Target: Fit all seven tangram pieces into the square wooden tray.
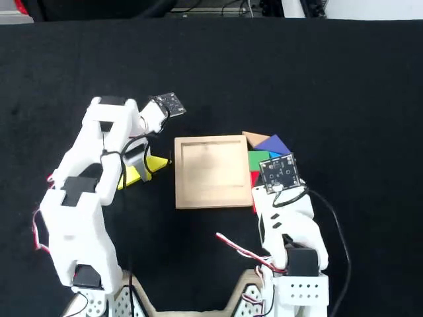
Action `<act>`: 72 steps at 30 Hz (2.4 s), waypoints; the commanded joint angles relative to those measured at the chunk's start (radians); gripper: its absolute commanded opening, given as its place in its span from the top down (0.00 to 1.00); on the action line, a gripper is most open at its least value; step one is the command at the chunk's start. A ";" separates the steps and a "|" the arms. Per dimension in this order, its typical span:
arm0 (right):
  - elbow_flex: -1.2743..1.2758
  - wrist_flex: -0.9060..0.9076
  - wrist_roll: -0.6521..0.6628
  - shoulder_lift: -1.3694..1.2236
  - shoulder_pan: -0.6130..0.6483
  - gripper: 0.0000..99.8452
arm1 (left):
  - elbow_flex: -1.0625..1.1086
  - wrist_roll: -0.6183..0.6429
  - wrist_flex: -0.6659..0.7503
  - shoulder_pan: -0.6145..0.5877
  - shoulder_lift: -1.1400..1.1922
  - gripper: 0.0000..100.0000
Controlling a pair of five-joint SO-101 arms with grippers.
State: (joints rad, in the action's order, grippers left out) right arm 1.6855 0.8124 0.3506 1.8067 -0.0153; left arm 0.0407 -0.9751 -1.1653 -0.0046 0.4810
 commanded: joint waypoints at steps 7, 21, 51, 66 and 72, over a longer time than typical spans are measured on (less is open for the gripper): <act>0.001 0.003 0.008 0.041 0.014 0.98 | -0.119 -0.020 -0.075 -0.008 0.064 0.79; 0.001 -0.003 0.005 0.045 0.009 0.98 | -0.116 -0.064 -0.187 0.054 -0.075 0.84; 0.001 -0.126 -0.241 0.051 -0.368 0.98 | 0.079 0.163 0.084 0.555 -0.272 0.84; 0.001 -0.126 -0.239 0.051 -0.367 0.98 | -0.148 0.226 -0.037 0.510 -0.101 0.72; 0.001 -0.126 -0.239 0.051 -0.367 0.98 | -0.156 0.227 -0.046 0.503 -0.101 0.71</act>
State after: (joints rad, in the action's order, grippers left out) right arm 1.6855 0.7096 0.1097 1.8067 -0.3698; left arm -0.0606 -0.7587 -1.1960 0.5079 0.3997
